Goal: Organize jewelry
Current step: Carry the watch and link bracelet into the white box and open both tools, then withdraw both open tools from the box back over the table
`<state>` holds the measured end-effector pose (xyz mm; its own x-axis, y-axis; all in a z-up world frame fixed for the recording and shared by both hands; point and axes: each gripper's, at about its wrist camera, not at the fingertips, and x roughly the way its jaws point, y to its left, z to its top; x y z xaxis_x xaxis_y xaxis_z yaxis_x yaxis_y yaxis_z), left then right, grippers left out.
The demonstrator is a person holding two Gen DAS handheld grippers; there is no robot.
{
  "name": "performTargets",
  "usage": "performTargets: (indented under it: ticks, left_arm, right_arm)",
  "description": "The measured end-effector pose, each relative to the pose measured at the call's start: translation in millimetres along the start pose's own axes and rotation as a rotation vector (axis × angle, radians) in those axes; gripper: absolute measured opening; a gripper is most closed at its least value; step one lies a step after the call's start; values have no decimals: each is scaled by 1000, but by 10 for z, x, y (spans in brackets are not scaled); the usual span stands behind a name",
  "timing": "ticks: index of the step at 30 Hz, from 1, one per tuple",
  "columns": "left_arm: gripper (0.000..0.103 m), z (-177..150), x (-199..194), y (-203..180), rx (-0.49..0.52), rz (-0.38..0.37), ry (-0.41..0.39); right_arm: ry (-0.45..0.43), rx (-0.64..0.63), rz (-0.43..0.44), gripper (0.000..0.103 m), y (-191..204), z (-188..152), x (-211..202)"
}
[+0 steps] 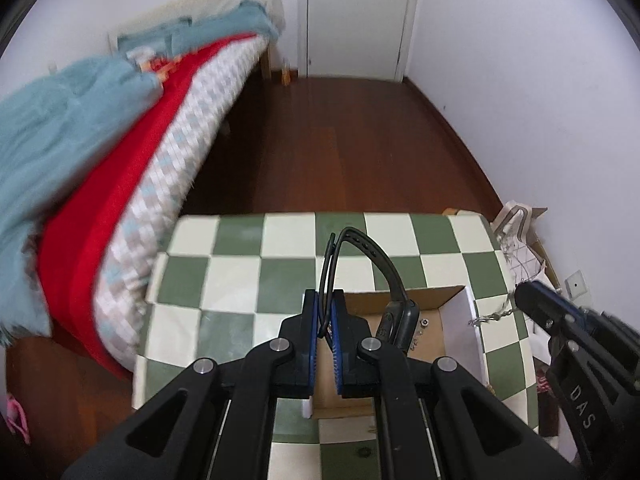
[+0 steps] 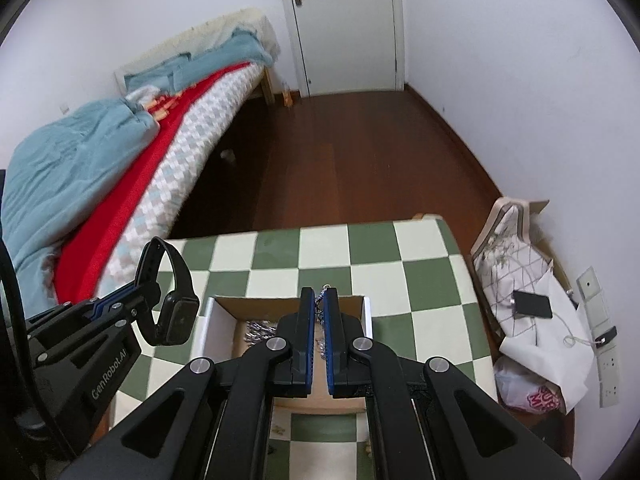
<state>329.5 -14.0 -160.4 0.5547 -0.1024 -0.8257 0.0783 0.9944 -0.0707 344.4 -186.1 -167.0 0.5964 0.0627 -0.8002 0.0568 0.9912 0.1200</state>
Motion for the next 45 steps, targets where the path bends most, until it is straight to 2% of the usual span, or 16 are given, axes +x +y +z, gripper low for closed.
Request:
performTargets:
  ticks: [9,11,16,17,18,19,20,21,22,25,27,31,45]
  left_arm:
    - [5,-174,388,-25,6,-7,111]
    - [10,-215,410,-24,7,1,122]
    - [14,-254,374,-35,17,50,123]
    - [21,-252,344,-38,20,65,111]
    - [28,-244,304,-37,22,77,98]
    - [51,-232,273,-32,23,86,88]
    - [84,-220,239,-20,25,100,79]
    - [91,-206,210,-7,24,109,72]
    - [93,-194,157,9,23,123,57]
    - [103,-175,97,36,28,150,56]
    - [103,-181,37,51,34,171,45]
    - [103,-213,-111,86,34,181,18]
    - [103,-477,-946,182,8,214,-105]
  right_arm:
    - [140,9,1,5,-132,-246,523]
    - [169,6,-5,5,-141,-298,590]
    - [204,-7,-28,7,-142,-362,617]
    - [205,-8,-34,9,-145,-367,600]
    - [205,-9,-39,18,-142,-361,573]
    - [205,-12,-47,34,-145,-358,550]
    - [202,-12,-51,44,-150,-352,524]
    - [199,-13,-56,65,-152,-349,494]
    - [199,-17,-64,76,-154,-350,467]
    - [192,-18,-86,88,-183,-341,373]
    - [192,-23,-105,95,-191,-326,315]
    - [182,-36,-140,100,-204,-325,177]
    - [67,-38,-162,102,-157,-524,-633]
